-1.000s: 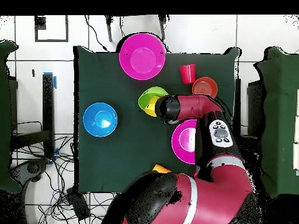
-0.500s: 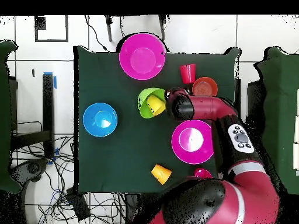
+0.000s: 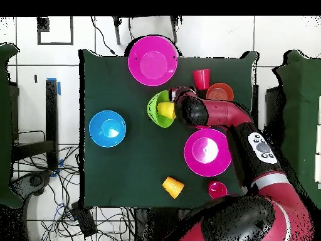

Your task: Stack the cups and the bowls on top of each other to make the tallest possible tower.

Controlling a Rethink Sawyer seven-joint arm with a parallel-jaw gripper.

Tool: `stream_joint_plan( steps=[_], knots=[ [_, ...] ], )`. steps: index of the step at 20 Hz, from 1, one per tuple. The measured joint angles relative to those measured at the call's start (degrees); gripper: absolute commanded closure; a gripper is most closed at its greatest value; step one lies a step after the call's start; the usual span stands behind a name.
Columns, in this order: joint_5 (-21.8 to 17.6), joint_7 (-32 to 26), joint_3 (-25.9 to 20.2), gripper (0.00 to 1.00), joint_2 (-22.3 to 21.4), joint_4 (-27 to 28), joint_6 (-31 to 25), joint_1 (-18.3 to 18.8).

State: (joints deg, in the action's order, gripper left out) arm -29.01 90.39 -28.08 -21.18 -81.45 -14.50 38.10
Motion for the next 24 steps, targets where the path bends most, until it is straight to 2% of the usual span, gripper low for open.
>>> stream_joint_plan(
  steps=[4,8,11,17,19,24],
  knots=[
    [1.8,0.0,-2.5,1.0,0.1,-1.0,0.0,0.5],
    [5.7,0.0,-4.7,1.0,0.8,-2.4,-1.2,1.0],
    [10.6,0.0,-5.6,1.0,2.0,-3.5,-4.0,1.3],
    [19.1,0.6,-5.6,1.0,3.7,-4.9,-10.5,1.3],
    [22.0,1.1,-4.9,1.0,3.9,-5.5,-14.7,0.7],
    [22.9,1.5,-1.7,1.0,3.9,-5.5,-20.7,-1.6]
  ],
)
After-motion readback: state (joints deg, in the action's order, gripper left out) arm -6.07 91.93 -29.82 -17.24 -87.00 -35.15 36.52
